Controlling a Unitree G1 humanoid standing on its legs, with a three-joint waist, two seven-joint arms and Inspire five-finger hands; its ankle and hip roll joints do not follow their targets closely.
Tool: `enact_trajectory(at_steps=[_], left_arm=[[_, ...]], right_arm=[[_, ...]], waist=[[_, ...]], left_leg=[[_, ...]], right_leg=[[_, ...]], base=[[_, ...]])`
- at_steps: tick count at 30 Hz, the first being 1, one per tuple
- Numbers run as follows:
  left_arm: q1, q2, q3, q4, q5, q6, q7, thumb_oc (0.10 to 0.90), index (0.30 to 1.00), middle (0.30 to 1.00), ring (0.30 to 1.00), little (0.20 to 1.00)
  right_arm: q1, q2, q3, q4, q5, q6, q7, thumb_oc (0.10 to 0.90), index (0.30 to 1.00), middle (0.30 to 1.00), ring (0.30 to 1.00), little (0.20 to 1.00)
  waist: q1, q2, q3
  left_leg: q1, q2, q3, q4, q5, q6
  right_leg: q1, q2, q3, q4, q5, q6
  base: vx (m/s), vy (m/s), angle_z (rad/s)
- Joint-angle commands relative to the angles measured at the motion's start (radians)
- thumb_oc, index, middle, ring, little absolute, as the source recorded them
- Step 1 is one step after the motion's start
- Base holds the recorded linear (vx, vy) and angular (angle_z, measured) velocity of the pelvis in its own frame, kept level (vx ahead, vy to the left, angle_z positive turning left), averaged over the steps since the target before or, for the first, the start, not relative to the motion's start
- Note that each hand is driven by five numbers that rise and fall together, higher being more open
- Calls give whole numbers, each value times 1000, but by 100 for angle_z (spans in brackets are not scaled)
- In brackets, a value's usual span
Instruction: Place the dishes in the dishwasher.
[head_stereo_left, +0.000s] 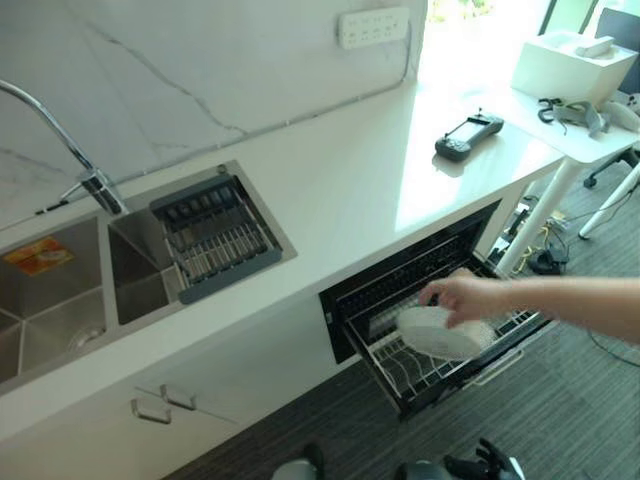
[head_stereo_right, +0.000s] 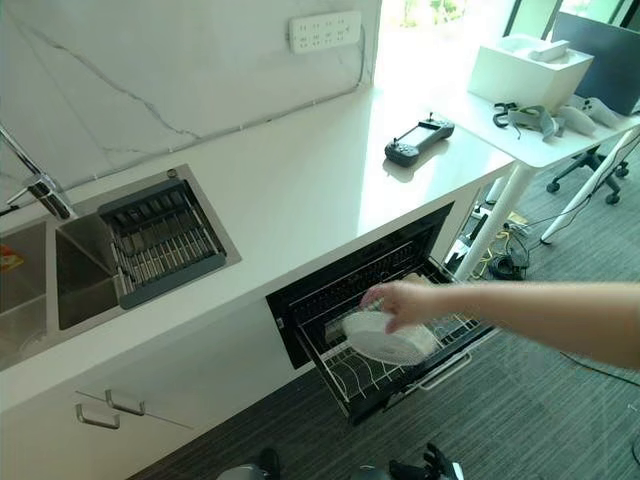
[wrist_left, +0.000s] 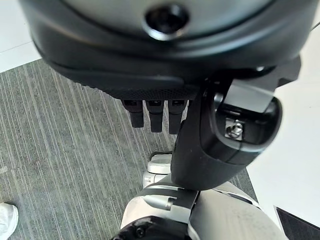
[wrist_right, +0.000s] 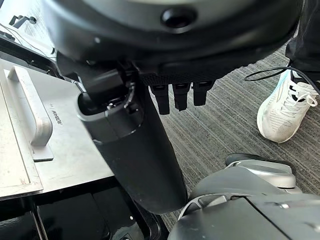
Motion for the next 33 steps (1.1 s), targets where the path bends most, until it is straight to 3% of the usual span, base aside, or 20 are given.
enact_trajectory(at_steps=[1, 24, 33], left_arm=[[-16, -66, -33, -39, 10, 16, -35, 800, 900, 900, 900, 900], [-6, -58, -21, -28, 36, 0, -38, 800, 900, 900, 900, 900], [0, -60, -14, -37, 34, 5, -38, 800, 900, 900, 900, 900]], right_arm=[[-5, 9, 26, -56, 23, -15, -6, 800, 900, 900, 900, 900], [3, 20, 43, -67, 22, -3, -22, 800, 900, 900, 900, 900], [10, 19, 45, -113, 39, -64, -30, 800, 900, 900, 900, 900]], waist=[[12, -1, 14], [25, -4, 0], [28, -5, 0]], left_leg=[[42, 20, 17, 121, -287, 17], [42, 17, 8, 121, -287, 13], [41, 14, 5, 121, -287, 15]], right_leg=[[64, 5, 7, -65, -79, 41], [74, 1, -7, -65, -84, 45], [75, -1, -11, -65, -83, 46]], base=[[-6, -13, 5], [1, -3, 1], [0, 0, 0]])
